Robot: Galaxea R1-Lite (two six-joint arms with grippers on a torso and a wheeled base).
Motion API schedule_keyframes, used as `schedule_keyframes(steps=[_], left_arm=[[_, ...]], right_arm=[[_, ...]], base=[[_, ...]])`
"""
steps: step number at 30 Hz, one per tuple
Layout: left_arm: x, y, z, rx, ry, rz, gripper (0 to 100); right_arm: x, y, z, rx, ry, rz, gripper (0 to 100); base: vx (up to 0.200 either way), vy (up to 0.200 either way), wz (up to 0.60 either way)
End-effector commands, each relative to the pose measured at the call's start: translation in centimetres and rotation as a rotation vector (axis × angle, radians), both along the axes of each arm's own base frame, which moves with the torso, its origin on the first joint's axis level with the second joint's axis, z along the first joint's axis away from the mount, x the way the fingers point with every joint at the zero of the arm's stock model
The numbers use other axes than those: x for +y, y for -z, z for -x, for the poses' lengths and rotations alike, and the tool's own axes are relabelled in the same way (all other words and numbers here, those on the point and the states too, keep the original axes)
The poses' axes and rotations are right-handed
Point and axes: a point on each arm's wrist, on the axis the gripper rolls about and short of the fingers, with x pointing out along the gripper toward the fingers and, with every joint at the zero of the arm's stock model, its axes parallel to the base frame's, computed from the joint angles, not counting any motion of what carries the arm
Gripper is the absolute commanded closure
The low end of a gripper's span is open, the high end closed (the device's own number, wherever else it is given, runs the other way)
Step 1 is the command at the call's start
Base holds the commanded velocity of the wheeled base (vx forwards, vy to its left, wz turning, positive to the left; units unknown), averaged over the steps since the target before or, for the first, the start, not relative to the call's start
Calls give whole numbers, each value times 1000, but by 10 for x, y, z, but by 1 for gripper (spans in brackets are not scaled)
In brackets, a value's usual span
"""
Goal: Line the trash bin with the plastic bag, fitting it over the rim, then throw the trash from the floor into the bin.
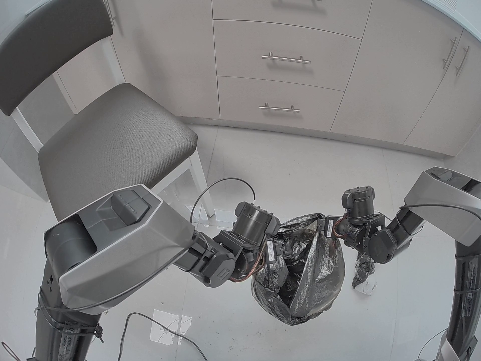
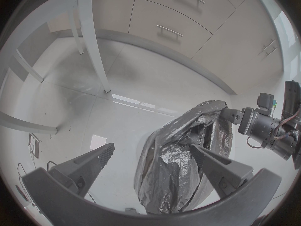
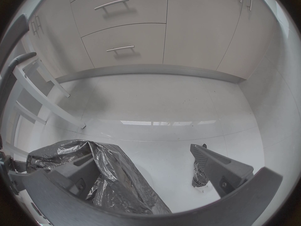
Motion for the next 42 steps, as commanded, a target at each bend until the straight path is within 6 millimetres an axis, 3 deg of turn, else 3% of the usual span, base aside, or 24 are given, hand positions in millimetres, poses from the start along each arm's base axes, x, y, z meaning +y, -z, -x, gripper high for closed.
schedule_keyframes(steps=[1, 10, 25, 42], left_arm=[[1, 0, -2, -4, -7, -2, 0], [14, 14, -20, -10, -79, -39, 0], [19, 31, -33, -4, -101, -65, 0], [21, 57, -35, 32, -76, -113, 0]], right_arm=[[0, -1, 0, -2, -1, -1, 0], [1, 3, -2, 3, -2, 1, 0], [-1, 13, -17, -7, 14, -1, 0], [-1, 37, -32, 11, 26, 5, 0]], base=[[0, 0, 0], [0, 0, 0], [0, 0, 0], [0, 0, 0]])
